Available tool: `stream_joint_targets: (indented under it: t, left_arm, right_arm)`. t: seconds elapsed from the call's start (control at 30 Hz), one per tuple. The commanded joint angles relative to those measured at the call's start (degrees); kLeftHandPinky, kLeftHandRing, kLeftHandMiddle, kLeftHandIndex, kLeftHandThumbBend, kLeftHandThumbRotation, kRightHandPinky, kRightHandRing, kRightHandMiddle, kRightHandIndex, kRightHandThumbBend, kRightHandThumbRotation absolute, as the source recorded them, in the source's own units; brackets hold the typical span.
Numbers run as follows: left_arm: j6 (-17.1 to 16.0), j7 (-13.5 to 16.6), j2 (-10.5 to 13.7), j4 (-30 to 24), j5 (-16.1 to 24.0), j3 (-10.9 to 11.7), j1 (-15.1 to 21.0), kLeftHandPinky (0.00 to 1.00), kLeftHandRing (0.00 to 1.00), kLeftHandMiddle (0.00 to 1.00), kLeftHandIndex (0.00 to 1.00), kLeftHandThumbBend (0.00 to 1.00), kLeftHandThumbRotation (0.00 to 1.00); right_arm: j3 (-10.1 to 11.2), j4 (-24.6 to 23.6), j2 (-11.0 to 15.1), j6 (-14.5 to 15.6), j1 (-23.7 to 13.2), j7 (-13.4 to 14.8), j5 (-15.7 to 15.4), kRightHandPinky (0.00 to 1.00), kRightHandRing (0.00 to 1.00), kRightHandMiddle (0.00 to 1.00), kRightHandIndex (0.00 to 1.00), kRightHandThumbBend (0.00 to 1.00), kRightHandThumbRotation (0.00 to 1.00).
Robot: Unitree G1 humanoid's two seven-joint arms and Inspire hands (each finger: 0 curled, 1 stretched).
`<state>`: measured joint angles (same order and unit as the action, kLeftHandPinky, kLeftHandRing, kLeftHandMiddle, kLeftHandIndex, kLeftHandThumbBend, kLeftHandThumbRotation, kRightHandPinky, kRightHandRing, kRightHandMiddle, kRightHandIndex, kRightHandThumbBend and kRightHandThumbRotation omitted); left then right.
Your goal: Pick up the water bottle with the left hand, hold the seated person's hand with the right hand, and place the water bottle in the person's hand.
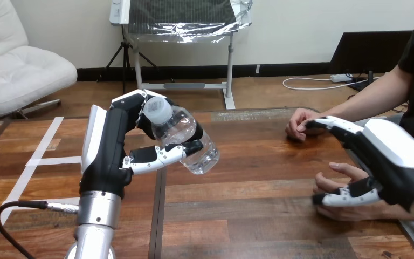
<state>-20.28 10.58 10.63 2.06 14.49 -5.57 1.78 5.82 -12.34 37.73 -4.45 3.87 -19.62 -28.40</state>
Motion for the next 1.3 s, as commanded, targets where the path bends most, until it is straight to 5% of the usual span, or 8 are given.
stream_joint_targets:
  t: [0.0,0.53,1.27]
  left_arm:
    - [-1.58,-0.23,-0.36,-3.71,-0.71,1.76,1.61,0.37,0.37,0.42,0.47,0.64,0.00]
    - [-1.65,-0.40,-0.80,-4.57,0.00,1.65,1.08,0.36,0.37,0.42,0.47,0.64,0.00]
    - [-2.19,-0.66,-0.73,-3.82,-0.24,1.89,1.16,0.38,0.38,0.42,0.48,0.64,0.00]
  right_arm:
    - [0.94,-0.26,3.71,1.35,-5.06,-1.48,-1.17,0.80,0.91,0.93,0.88,0.85,0.00]
    - [-2.61,3.93,9.29,8.59,-9.43,-8.55,-8.28,0.83,0.92,0.94,0.88,0.85,0.02]
    - [-7.17,11.57,12.07,13.80,-14.50,-14.49,-11.79,0.92,0.97,0.96,0.91,0.80,0.05]
